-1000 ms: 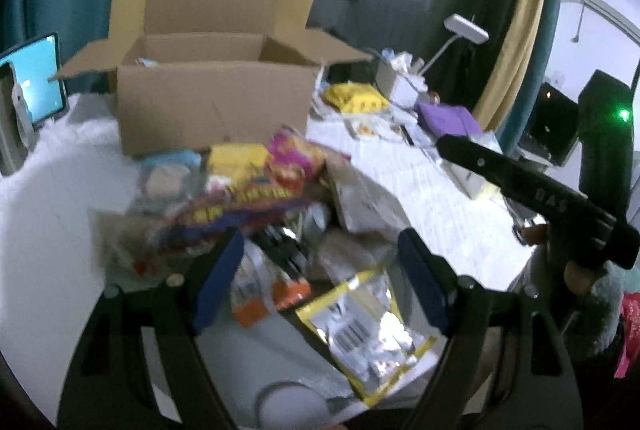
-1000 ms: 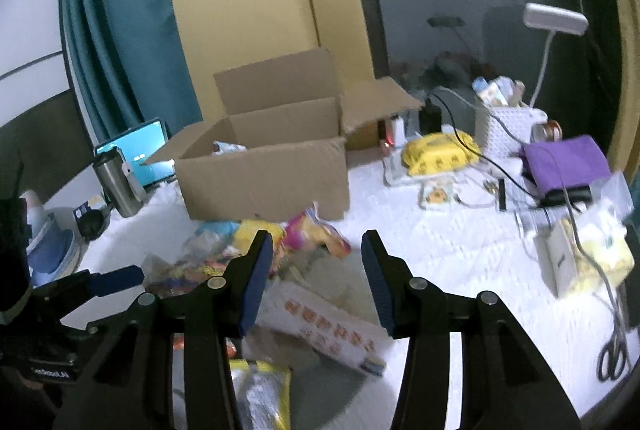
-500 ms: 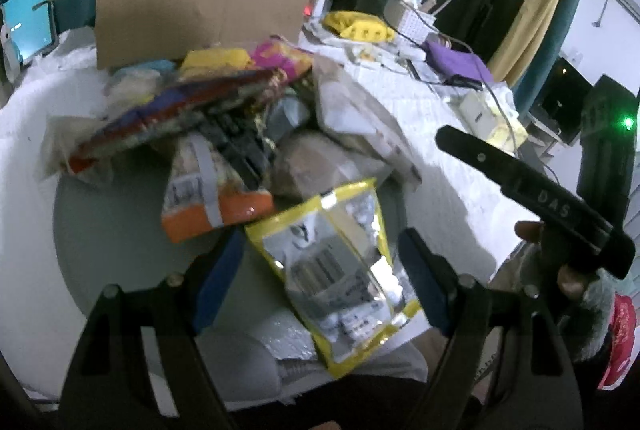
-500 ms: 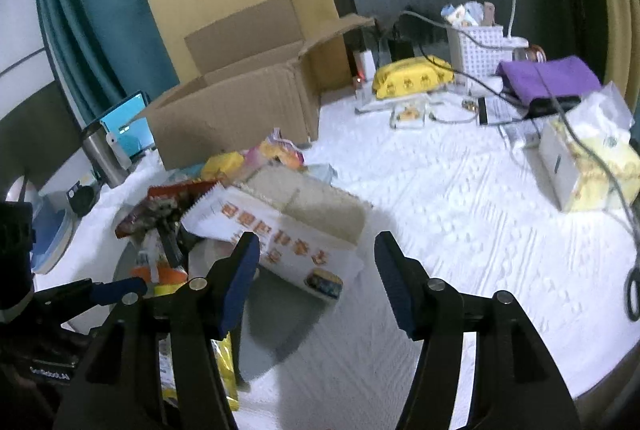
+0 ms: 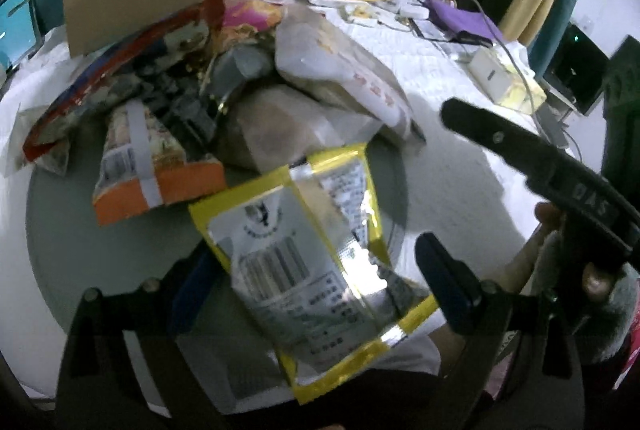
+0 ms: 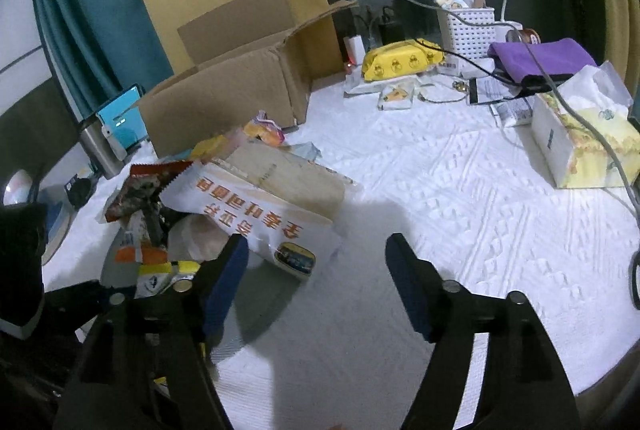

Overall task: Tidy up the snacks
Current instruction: 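Grasp the yellow-and-white bag with the left tool while the right tool grasps a brown packet, then lift both packets into the cardboard box and open both tools, then withdraw both tools from the box toward the snack pile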

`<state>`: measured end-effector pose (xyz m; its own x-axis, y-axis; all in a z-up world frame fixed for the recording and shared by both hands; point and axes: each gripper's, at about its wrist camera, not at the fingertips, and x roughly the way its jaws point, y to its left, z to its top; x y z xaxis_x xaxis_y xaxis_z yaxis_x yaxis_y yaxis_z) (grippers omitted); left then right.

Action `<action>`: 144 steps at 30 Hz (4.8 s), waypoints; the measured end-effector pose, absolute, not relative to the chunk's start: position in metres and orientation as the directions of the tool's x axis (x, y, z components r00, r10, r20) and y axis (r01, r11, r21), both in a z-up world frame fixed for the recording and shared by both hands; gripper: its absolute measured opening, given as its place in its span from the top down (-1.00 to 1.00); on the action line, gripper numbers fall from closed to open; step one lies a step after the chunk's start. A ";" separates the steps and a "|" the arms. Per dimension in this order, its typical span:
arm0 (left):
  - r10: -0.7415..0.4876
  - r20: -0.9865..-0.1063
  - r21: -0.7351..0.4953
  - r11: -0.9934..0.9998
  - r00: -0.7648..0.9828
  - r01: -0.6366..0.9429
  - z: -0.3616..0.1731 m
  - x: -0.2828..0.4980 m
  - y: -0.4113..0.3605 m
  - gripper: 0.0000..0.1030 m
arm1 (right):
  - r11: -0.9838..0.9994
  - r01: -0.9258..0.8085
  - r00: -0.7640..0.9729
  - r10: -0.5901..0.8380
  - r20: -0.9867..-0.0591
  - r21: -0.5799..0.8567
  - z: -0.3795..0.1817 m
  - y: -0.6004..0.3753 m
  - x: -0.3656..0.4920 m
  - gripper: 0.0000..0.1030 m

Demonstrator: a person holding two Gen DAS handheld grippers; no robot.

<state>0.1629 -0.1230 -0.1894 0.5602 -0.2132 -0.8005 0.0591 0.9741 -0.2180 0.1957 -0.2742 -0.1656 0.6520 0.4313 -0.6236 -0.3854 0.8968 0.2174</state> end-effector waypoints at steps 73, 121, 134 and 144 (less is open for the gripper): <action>-0.095 -0.468 -0.136 0.990 0.879 0.034 -0.045 0.214 0.049 0.17 | 0.849 -0.526 0.743 0.432 -0.511 -0.047 -0.055 -0.138 0.251 0.84; -0.077 -0.551 -0.164 0.986 0.831 -0.018 -0.058 0.442 0.125 0.06 | 0.813 -0.551 0.789 0.436 -0.433 -0.186 -0.025 -0.014 0.483 0.79; -0.079 -0.527 -0.189 0.982 0.846 -0.027 -0.046 0.416 0.112 -0.44 | 0.824 -0.538 0.788 0.418 -0.452 -0.177 -0.028 -0.018 0.471 0.07; -0.070 -0.480 -0.180 0.983 0.874 -0.020 -0.022 0.392 0.105 -0.45 | 0.826 -0.540 0.788 0.427 -0.444 -0.164 -0.015 -0.027 0.437 0.07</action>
<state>0.3916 0.1046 -0.0221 0.8743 -0.0704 -0.4802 -0.0198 0.9834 -0.1802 0.4366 -0.0275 -0.0154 0.7876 0.4267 -0.4445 -0.5398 0.8257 -0.1638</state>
